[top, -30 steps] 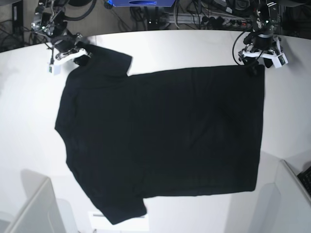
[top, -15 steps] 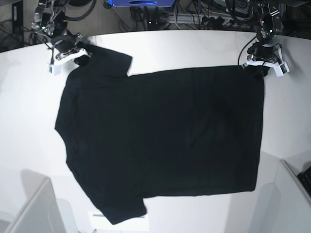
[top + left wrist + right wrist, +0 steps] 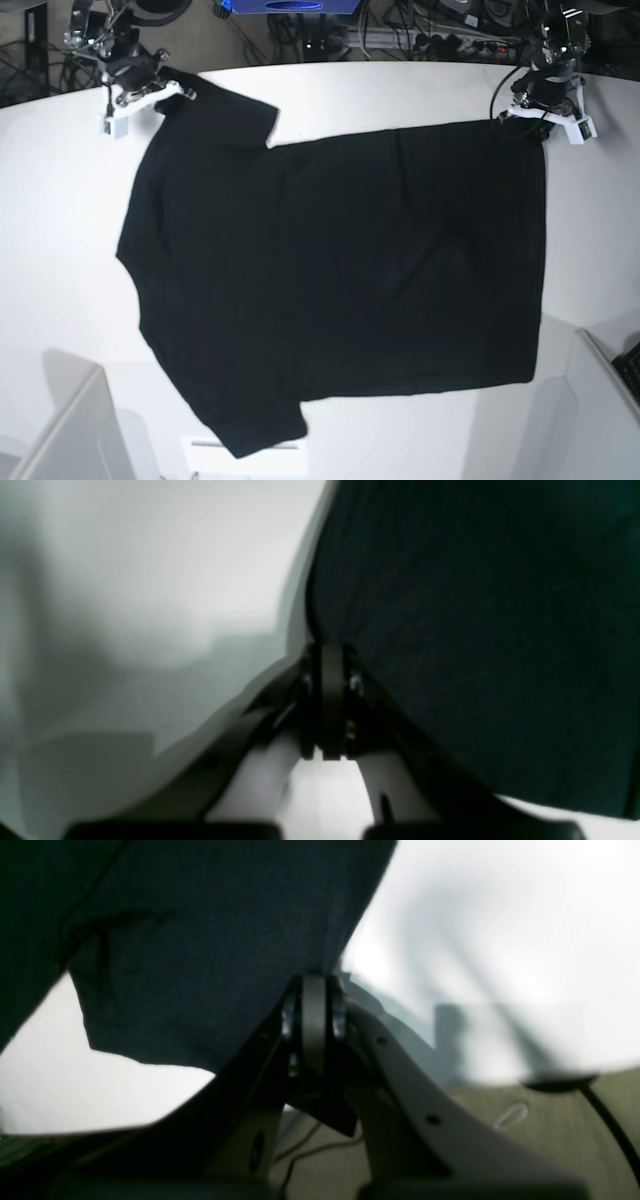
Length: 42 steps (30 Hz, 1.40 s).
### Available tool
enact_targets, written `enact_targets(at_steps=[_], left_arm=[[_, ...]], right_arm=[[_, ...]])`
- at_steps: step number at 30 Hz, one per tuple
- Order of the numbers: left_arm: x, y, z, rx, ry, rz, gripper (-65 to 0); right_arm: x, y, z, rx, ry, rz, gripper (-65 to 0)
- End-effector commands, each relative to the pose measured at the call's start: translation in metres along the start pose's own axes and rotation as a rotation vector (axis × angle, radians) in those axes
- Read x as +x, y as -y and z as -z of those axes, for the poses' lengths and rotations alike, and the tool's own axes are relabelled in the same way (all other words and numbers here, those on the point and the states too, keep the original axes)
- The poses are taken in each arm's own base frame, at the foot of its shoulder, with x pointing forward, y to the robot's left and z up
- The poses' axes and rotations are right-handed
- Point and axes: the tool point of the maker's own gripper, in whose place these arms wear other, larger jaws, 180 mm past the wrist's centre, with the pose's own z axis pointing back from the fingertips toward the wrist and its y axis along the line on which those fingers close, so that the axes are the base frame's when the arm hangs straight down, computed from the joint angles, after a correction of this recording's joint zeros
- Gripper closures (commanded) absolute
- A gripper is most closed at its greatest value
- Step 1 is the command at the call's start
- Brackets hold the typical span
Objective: Fold the T-shirt properly
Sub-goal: 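Grasp the shoulder corners with both grippers and lift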
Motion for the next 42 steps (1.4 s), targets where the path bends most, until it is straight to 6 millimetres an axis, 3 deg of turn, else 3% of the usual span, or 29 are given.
enact_targets(at_steps=[1,6,12,18,34,42], left_arm=[[0.015,-0.001,-0.002,-0.001,0.044,0.018,0.0],[0.016,-0.014,-0.01,0.028,0.046,0.023,0.0],[0.024,-0.005,-0.019,0.004,0.064,0.045,0.0],[0.034,0.004,-0.02,-0.016,0.091,0.049,0.0],[0.057,0.028,0.002,-0.06,0.078,0.015,0.0],[0.072,0.034,0.007,-0.059,0.118,0.036,0.0]], right_arm=[[0.0,0.0,-0.006,-0.007,0.003,-0.011,0.0],[-0.001,-0.006,-0.019,-0.002,0.017,-0.031,0.0],[0.015,-0.02,-0.03,0.024,0.071,-0.066,0.0],[0.044,-0.037,-0.025,0.063,0.135,-0.085,0.0],[0.116,-0.078,-0.016,0.149,0.213,-0.144,0.0],[0.138,-0.085,-0.002,0.165,0.215,-0.127,0.0]])
